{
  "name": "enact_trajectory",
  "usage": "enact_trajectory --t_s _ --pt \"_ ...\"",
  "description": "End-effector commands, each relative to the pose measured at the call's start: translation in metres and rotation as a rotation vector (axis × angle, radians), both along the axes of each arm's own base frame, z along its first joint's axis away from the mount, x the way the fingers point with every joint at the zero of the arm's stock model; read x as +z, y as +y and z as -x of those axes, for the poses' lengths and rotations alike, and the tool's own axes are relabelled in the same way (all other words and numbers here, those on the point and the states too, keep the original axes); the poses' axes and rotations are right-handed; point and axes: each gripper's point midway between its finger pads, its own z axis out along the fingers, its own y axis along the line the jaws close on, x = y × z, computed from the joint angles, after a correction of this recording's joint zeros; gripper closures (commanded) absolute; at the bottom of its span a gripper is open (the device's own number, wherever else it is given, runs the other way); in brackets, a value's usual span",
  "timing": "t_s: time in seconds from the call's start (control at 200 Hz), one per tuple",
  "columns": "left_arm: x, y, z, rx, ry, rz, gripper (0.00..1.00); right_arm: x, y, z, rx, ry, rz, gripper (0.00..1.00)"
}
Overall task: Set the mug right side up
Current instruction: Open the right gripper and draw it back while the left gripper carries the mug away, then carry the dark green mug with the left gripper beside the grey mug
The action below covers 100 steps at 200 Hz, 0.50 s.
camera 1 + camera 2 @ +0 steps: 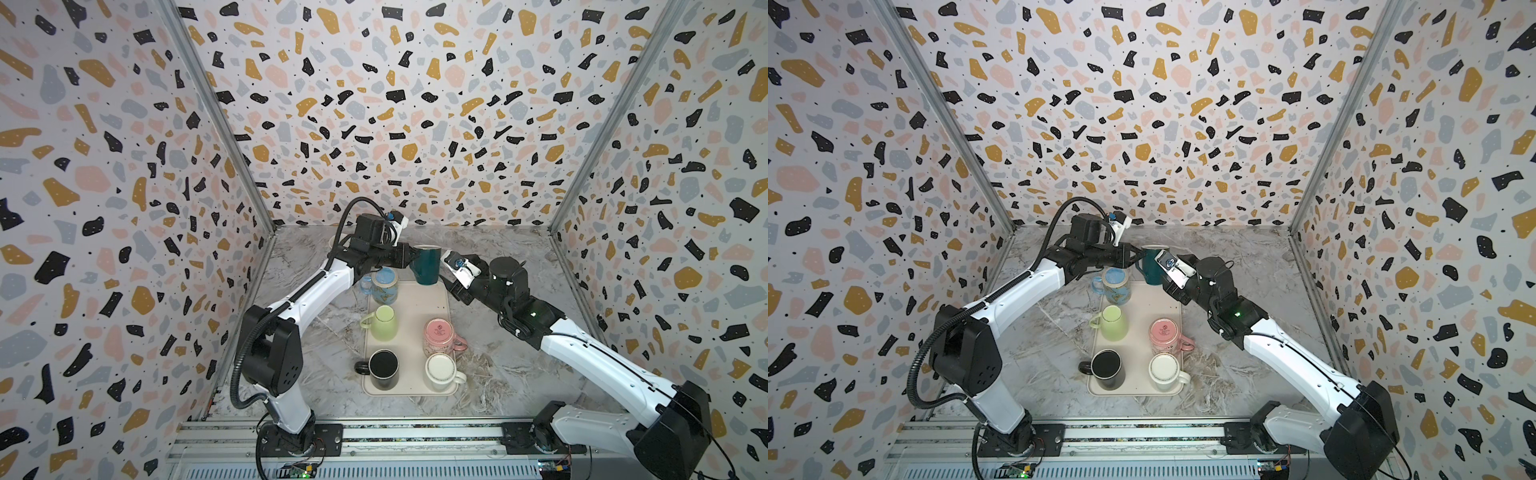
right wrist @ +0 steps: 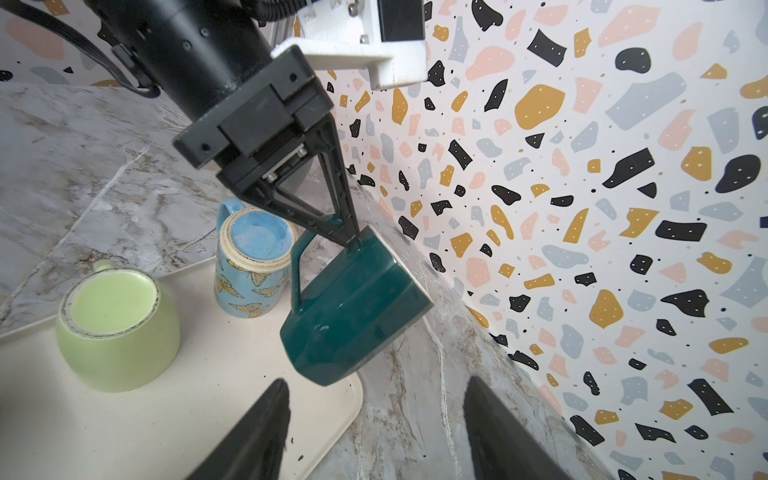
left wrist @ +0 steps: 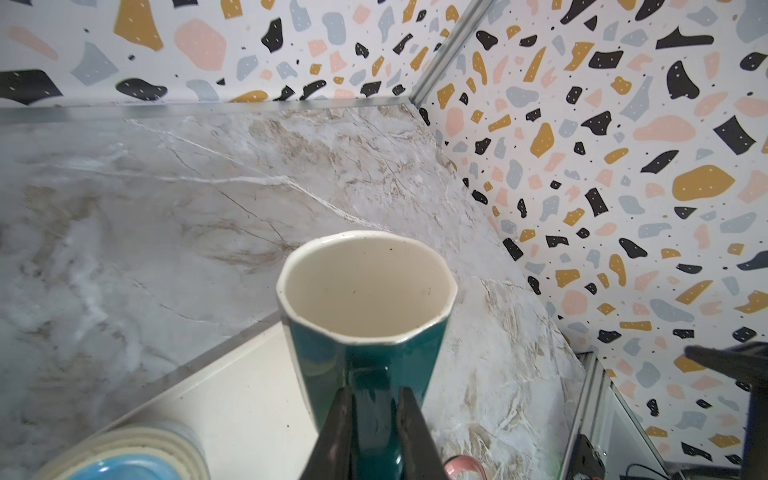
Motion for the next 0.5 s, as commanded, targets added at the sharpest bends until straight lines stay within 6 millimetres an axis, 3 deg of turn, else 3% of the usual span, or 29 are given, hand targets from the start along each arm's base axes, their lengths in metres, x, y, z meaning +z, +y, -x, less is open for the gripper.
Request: enact_trajectory --t_s 0.0,0.22,0.496 --pt "0.056 -0.001 -0.028 0.031 -0.233 0.082 1.0 0.009 -0.007 -0.002 -0.023 -0.013 -0.032 0.32" --pt "0.048 0.004 -0.06 0.072 -0.265 0.066 1.0 0.0 -0.012 -0.01 -0.042 0.007 -0.02 0.32" --pt "0.046 0.03 -0.105 0.157 -0.315 0.075 1.0 -0.01 -0.018 -0.021 -0.068 0.032 -0.014 0.32"
